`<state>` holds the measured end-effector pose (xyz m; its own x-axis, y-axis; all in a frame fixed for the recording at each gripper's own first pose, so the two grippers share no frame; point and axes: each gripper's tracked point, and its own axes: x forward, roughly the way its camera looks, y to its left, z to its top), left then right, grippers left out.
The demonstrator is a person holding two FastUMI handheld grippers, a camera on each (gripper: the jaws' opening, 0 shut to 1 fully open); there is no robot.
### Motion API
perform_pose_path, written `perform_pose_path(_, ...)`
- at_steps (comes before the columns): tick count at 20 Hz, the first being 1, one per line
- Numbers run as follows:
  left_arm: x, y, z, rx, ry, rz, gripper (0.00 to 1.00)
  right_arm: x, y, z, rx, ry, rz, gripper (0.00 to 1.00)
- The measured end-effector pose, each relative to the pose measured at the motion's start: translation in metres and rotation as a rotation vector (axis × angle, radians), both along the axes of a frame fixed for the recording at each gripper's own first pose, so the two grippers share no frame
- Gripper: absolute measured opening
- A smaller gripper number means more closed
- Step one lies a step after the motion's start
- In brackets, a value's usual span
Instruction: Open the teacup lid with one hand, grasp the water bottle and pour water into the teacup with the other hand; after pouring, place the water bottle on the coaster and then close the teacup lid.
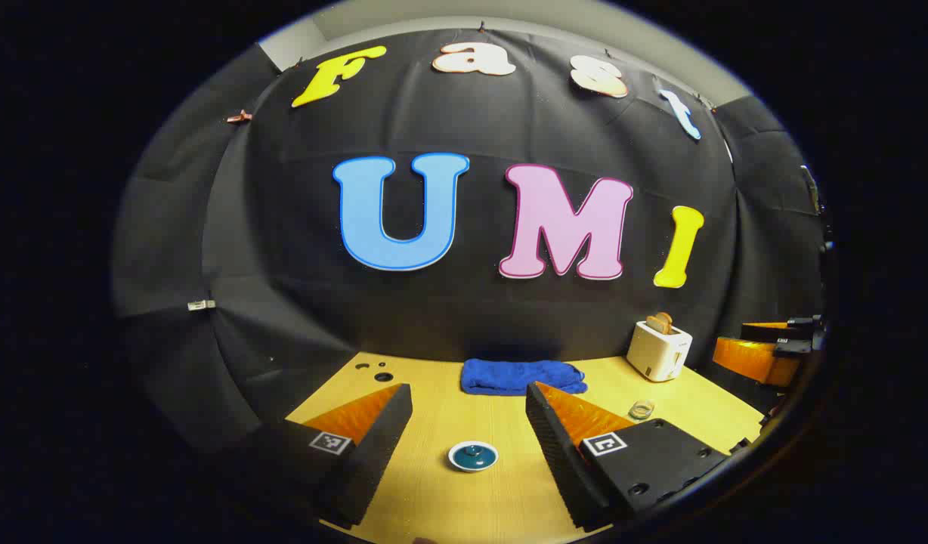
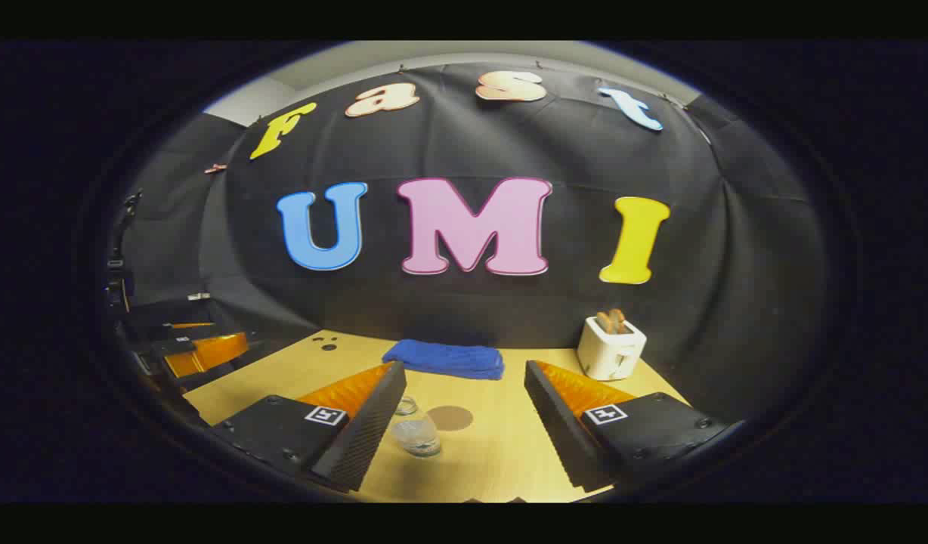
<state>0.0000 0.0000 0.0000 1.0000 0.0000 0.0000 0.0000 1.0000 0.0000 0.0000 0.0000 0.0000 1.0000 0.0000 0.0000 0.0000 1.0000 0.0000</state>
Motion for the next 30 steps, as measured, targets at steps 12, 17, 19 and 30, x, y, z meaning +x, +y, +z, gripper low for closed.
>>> perform_pose_path(12, 0.02, 0.007, -0.034, 0.021, 0.092, 0.021, 0.95, 0.014, 0.012, -0.034, -0.012, 0.09, 0.111, 0.98)
perform_pose_path(17, 0.036, 0.006, -0.045, 0.034, 0.113, 0.033, 0.95, 0.014, 0.02, -0.052, -0.011, 0.119, 0.159, 0.98)
perform_pose_path(19, 0.042, 0.005, -0.052, 0.052, 0.115, 0.031, 0.95, 0.014, 0.022, -0.06, -0.012, 0.131, 0.176, 0.98)
perform_pose_path(30, 0.111, 0.0, -0.144, 0.071, 0.189, -0.003, 0.93, 0.036, 0.033, -0.129, -0.034, 0.206, 0.236, 0.98)
